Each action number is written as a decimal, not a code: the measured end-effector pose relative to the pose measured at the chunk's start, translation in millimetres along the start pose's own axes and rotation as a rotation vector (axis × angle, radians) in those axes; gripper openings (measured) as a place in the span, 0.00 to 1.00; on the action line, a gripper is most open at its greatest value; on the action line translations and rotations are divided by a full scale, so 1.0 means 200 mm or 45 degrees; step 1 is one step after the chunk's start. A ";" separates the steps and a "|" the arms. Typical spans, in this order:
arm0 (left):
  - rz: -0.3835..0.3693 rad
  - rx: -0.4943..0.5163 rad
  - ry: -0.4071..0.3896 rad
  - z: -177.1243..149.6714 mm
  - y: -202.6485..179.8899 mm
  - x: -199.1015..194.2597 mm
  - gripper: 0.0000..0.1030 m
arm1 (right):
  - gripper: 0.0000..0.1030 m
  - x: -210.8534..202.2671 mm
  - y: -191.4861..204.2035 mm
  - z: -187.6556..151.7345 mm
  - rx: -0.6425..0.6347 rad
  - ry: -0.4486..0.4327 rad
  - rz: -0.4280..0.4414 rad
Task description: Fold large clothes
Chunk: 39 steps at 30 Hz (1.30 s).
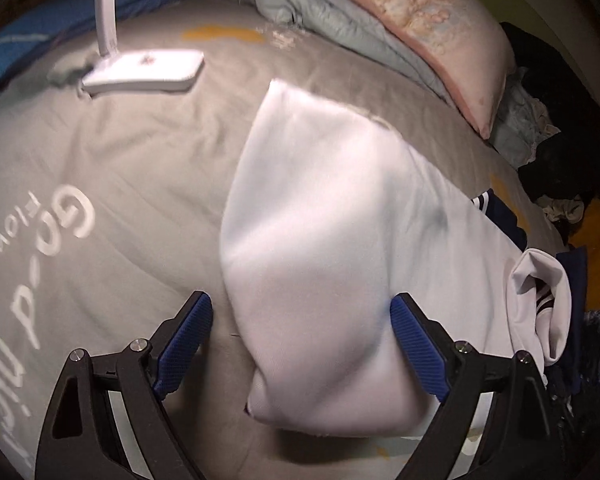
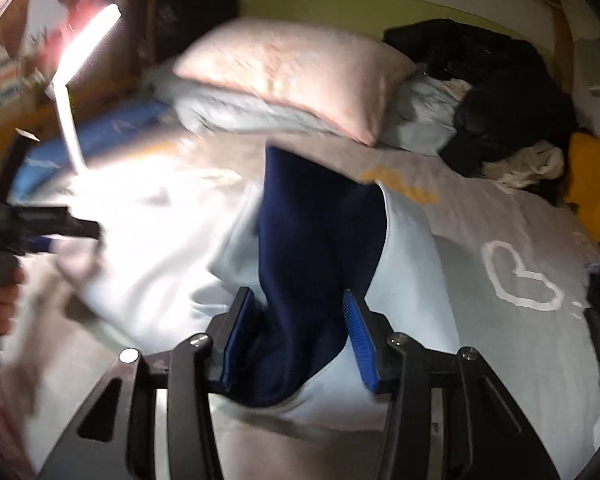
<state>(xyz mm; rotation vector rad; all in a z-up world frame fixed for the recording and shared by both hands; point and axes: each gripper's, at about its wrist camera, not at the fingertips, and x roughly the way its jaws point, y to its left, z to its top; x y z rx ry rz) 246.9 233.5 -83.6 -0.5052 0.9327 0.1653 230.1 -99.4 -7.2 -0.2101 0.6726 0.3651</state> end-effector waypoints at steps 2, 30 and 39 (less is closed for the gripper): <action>-0.026 -0.016 0.018 -0.01 0.00 0.02 0.88 | 0.38 0.04 0.05 0.03 -0.073 0.007 -0.080; -0.081 0.372 -0.245 -0.02 -0.36 -0.33 0.13 | 0.62 -0.29 -0.65 0.08 0.419 0.131 -0.092; -0.201 0.547 -0.238 -0.02 -1.03 -0.56 0.12 | 0.62 -0.21 -0.75 0.03 0.454 0.292 -0.164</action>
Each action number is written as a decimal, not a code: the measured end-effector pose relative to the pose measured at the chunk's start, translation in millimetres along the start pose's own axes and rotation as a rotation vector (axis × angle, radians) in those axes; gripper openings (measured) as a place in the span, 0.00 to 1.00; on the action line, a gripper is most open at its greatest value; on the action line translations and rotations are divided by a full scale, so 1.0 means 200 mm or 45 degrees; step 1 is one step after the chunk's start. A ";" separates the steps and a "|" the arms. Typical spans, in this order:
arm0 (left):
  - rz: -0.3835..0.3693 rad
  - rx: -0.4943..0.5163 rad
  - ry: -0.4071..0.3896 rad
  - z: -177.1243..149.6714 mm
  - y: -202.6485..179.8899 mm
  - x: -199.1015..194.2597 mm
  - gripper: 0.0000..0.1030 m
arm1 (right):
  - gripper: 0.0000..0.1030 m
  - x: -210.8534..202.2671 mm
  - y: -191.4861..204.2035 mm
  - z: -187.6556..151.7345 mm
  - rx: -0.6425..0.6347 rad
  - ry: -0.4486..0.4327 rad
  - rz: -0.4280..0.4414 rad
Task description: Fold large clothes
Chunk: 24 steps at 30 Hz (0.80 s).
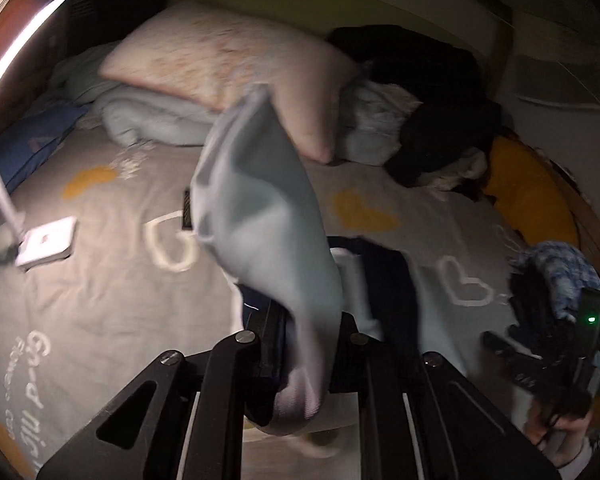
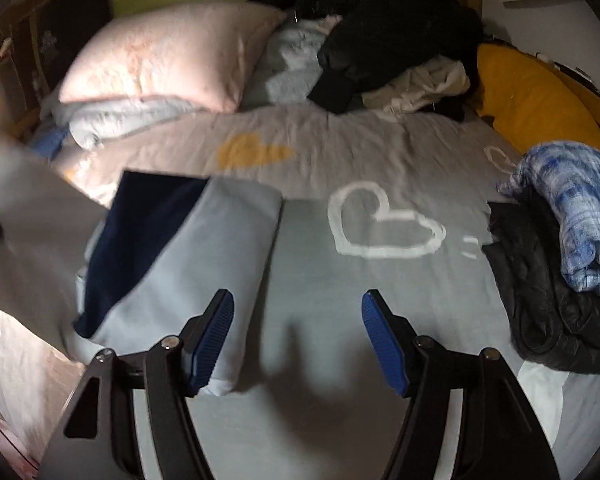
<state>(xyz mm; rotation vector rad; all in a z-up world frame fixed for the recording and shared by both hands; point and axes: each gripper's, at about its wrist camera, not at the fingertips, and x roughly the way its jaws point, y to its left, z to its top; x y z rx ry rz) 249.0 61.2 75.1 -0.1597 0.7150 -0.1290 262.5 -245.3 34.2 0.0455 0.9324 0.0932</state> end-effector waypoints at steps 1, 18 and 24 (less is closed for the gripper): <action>-0.011 0.039 0.001 0.01 -0.09 0.01 0.11 | 0.62 -0.01 -0.02 0.01 0.023 0.000 0.023; -0.269 0.337 0.088 -0.37 -0.69 0.34 0.13 | 0.64 -0.26 -0.28 0.10 0.207 -0.216 -0.076; -0.452 0.316 0.104 -0.45 -0.60 0.21 0.59 | 0.65 -0.24 -0.28 0.10 0.205 -0.231 -0.058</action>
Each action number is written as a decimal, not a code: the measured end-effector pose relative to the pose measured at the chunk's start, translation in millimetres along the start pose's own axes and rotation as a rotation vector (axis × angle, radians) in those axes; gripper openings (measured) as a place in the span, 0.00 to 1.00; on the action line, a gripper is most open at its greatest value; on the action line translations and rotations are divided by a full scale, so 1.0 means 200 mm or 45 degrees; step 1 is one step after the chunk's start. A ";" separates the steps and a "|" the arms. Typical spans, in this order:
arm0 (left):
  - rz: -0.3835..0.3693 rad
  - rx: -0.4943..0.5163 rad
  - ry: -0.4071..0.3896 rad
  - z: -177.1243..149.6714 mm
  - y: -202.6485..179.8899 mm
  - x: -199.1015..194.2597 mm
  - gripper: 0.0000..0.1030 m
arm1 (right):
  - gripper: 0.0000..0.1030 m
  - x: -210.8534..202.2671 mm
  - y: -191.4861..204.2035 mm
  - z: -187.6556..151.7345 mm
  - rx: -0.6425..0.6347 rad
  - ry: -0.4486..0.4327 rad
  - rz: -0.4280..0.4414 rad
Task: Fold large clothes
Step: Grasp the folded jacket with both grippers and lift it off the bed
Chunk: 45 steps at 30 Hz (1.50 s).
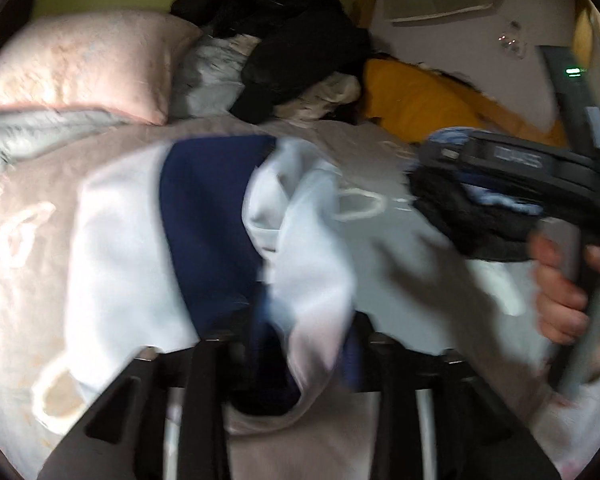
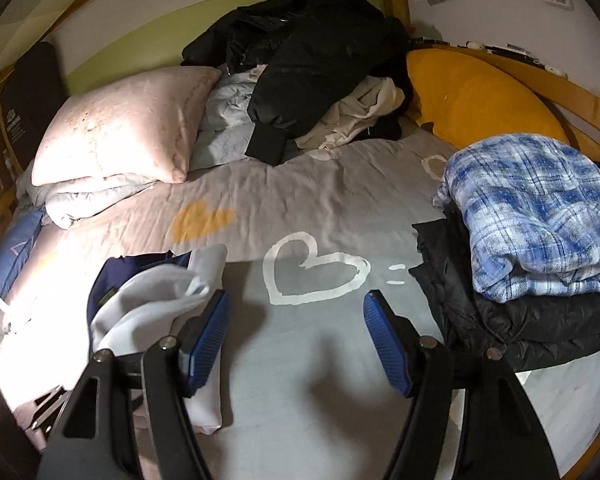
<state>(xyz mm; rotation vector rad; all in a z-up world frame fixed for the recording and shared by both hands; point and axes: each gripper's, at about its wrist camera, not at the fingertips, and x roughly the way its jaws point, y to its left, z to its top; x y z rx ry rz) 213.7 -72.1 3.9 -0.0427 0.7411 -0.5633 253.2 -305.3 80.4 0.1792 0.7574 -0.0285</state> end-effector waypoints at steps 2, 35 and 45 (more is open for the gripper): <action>-0.054 0.004 -0.020 -0.04 -0.04 -0.05 0.68 | 0.68 0.00 0.01 0.00 -0.001 -0.027 0.013; 0.079 -0.580 -0.065 -0.14 0.80 -0.11 1.00 | 0.95 0.56 0.24 -0.30 0.068 0.389 0.609; -0.230 -0.772 -0.052 -0.22 0.90 0.04 0.61 | 0.54 0.64 0.27 -0.36 0.126 0.355 0.843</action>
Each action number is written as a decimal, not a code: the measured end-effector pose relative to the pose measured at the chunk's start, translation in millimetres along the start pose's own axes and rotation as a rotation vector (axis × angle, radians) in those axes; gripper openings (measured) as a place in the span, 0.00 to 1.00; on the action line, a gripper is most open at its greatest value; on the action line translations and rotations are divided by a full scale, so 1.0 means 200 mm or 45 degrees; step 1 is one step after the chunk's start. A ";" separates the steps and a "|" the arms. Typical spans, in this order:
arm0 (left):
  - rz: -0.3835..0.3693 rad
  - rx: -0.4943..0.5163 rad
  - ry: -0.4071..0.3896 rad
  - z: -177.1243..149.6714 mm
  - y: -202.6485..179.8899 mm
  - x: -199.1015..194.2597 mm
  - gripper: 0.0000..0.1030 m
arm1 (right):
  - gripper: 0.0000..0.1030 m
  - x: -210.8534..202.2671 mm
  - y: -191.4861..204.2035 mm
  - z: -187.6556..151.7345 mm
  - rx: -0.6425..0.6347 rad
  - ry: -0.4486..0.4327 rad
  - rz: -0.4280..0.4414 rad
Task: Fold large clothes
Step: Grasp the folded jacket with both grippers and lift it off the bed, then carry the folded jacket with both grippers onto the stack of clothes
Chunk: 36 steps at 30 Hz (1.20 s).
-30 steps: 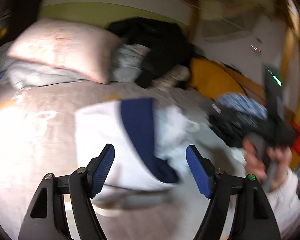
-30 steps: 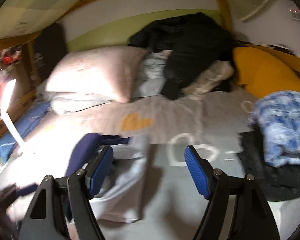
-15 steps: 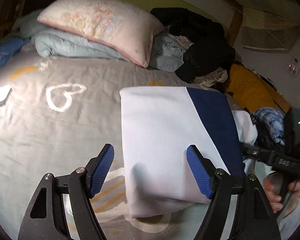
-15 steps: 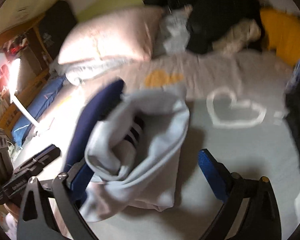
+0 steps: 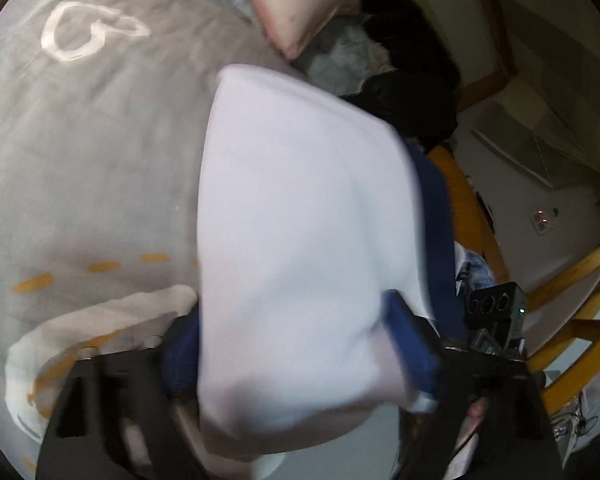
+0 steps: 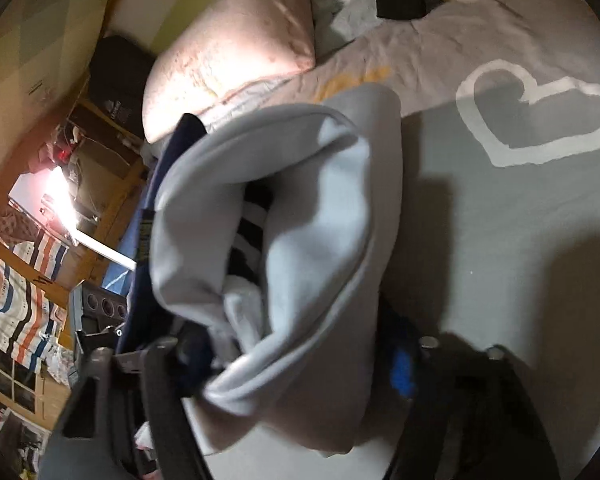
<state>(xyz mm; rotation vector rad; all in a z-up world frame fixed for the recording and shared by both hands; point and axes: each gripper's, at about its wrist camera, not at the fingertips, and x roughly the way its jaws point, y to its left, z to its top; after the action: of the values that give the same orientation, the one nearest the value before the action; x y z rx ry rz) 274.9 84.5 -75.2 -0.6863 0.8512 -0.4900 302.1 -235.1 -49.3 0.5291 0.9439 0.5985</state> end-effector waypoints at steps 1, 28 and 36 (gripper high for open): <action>0.054 0.107 -0.060 -0.01 -0.07 -0.04 0.59 | 0.50 -0.02 0.03 0.00 -0.034 -0.012 -0.019; -0.309 0.863 -0.064 -0.16 -2.14 0.61 0.53 | 0.44 -1.95 -0.37 0.35 0.095 -0.622 -0.413; -0.227 0.842 0.053 -0.42 -2.18 1.02 0.53 | 0.47 -1.97 -0.56 0.34 0.291 -0.590 -0.974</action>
<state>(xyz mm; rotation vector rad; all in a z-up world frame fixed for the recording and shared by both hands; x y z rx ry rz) 269.3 -373.5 93.3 -0.1405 0.6128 -0.8955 209.7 -592.5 140.4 0.4366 0.6955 -0.3180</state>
